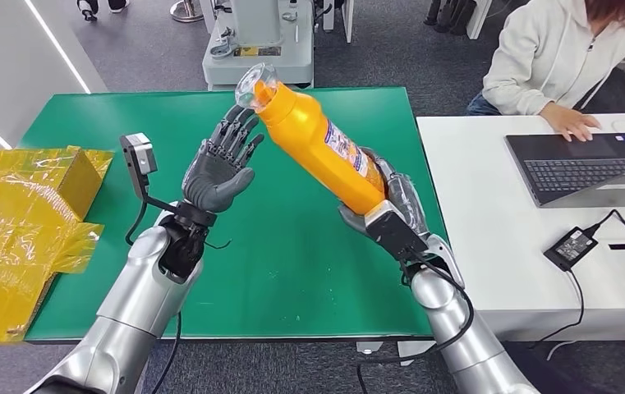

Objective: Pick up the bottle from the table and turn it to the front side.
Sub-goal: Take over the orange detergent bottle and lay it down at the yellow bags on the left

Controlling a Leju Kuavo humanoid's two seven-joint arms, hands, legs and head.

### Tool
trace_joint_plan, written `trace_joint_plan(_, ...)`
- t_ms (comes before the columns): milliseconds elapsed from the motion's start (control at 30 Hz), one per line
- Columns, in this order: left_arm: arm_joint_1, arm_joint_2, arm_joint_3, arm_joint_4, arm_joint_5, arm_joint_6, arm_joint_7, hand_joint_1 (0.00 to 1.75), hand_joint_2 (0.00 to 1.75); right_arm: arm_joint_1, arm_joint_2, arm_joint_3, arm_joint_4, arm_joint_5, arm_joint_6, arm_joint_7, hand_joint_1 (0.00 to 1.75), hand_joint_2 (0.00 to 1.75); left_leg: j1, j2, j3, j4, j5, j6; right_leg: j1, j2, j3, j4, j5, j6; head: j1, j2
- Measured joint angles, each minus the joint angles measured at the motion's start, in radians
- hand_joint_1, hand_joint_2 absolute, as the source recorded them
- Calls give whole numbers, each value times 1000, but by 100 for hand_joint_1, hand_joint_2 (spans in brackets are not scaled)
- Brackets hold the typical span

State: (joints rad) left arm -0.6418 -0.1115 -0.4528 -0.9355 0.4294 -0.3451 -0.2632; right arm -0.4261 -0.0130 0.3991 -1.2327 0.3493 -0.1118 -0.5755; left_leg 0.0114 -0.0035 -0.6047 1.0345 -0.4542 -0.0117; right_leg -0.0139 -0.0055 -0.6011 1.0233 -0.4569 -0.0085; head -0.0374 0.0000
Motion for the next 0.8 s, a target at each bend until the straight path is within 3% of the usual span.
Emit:
trace_joint_plan(467,-12,-4,-72,-30,-8,27,-14,0,175,-83,51,-1,148,40,-9,16,175,175,0,0,0,0,0,0,0,0,-1,0,0,0,0,0)
trace_joint_plan(800,-46,-6,-89,-27,-29,37,-55,0,175,-107,96,-1,169,134,-75,36,175,175,0,0,-1,0,0,0,0,0,-1,0,0,0,0,0)
